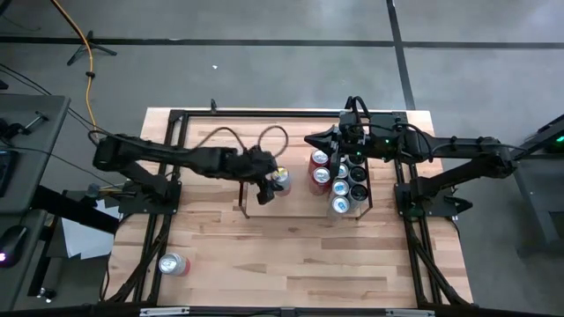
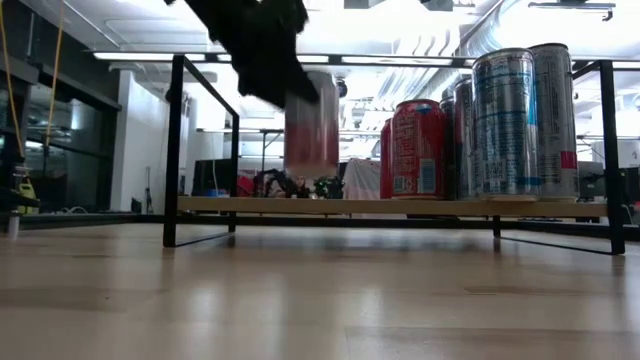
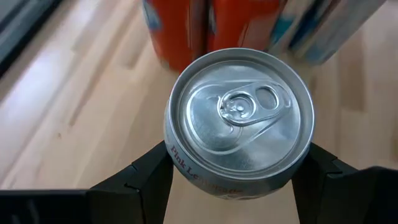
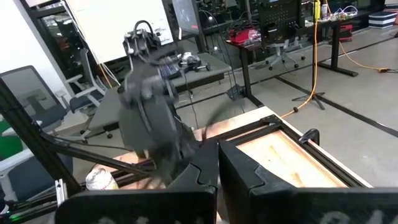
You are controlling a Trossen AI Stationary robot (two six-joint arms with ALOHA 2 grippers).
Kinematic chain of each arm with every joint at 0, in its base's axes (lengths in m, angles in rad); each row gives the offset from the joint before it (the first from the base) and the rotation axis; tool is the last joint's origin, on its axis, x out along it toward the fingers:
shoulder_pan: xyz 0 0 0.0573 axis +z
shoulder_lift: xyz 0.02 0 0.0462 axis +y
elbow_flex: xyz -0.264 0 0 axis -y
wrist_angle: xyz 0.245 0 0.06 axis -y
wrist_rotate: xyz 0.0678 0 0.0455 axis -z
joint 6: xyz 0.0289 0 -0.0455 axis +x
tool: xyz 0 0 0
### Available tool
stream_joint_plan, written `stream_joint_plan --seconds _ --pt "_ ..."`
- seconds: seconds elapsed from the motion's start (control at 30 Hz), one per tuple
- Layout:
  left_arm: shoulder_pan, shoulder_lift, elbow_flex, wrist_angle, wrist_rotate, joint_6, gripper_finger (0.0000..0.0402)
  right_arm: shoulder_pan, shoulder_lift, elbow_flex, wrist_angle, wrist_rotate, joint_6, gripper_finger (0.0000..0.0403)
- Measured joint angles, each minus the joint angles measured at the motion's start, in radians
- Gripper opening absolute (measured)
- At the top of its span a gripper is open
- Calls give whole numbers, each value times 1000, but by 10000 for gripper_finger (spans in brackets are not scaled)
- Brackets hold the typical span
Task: Place canned beverage on shelf
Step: Put the white pink soda can on the shelf
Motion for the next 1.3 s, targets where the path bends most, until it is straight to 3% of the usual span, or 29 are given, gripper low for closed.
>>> stream_joint_plan --seconds 0.3,1.03,1.3 --pt "-33 120 2 77 -34 10 209 0 0 0 0 0 1 0" --pt "-54 125 1 100 -35 1 240 2 0 0 0 0 1 0" --pt "-17 114 -2 94 35 -71 301 2 0 0 -1 0 -7 0"
